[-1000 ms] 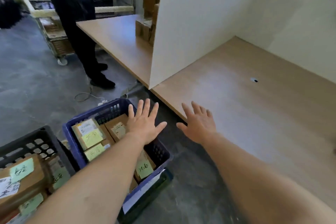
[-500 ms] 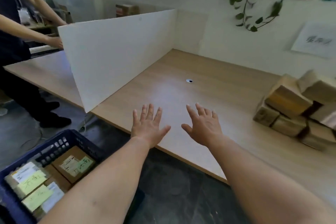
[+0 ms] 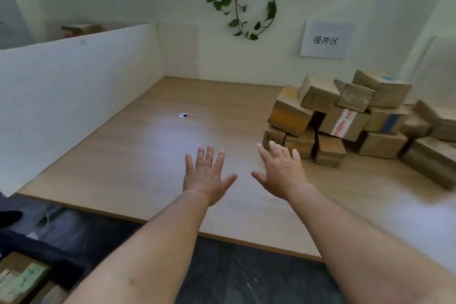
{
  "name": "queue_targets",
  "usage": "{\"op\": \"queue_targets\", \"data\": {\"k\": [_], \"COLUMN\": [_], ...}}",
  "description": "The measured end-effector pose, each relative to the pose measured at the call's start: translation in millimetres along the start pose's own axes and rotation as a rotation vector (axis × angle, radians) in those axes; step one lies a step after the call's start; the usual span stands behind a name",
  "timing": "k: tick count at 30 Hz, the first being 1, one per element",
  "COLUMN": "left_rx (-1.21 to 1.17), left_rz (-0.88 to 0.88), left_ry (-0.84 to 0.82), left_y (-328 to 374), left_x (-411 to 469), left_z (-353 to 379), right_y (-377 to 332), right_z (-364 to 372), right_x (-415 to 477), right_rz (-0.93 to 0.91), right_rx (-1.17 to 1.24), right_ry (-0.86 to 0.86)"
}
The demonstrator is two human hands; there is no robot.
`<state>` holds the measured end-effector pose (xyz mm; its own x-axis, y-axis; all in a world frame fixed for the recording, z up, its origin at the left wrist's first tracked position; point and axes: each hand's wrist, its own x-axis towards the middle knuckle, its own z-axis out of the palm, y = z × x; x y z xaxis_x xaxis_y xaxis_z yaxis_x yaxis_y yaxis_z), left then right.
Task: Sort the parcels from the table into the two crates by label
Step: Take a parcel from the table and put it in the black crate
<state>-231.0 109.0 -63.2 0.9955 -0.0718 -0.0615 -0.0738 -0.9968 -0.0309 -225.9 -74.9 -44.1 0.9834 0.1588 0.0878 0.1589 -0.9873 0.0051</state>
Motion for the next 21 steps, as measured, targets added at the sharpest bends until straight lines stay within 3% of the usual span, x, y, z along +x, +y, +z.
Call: {"op": "queue_targets", "data": {"k": [12, 21], "left_rx": [0.056, 0.008], "left_rz": [0.225, 0.337], "left_ry": [0.069, 0.149], "left_y": [111.3, 163.1], "left_x": [49.4, 135.7], "left_z": [-23.9, -48.5], "right_y": [125.0, 189.0], "right_z": [-14.6, -21.4], "right_x": [-20.1, 25.8], "right_rz": [0.216, 0.334], "right_rx": [0.023, 0.003], "right_ry": [0.027, 0.082]}}
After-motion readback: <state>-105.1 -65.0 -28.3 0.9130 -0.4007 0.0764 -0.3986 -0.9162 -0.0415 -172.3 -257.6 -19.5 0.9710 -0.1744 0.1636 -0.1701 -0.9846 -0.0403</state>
